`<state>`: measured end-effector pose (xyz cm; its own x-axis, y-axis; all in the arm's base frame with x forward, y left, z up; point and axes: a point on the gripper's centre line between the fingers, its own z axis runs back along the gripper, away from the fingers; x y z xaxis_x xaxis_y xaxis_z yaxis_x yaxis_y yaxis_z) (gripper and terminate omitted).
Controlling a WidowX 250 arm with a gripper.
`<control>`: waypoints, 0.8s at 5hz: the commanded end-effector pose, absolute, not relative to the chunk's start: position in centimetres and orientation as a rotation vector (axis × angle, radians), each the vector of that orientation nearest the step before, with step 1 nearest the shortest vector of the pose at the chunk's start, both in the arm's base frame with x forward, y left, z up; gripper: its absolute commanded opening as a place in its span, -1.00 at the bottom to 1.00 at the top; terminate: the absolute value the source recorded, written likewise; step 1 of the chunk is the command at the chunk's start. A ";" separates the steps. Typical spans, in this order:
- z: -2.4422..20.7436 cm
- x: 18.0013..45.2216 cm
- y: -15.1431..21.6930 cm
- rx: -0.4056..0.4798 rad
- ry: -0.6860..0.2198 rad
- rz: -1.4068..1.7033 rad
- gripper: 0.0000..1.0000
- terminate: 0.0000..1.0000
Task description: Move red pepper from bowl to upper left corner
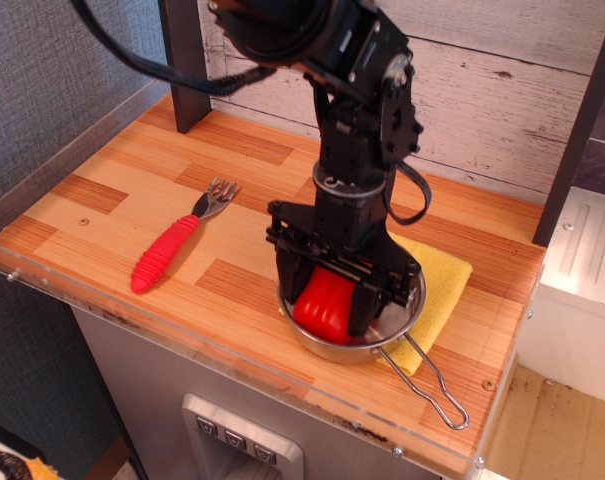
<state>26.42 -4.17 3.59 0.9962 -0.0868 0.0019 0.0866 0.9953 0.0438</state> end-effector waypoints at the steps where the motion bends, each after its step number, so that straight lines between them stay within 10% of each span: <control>1: 12.8 30.5 0.5 -0.005 -0.285 0.039 -1.00 -1.00; 4: 8.4 34.1 13.4 0.105 -0.150 0.253 -1.00 -1.00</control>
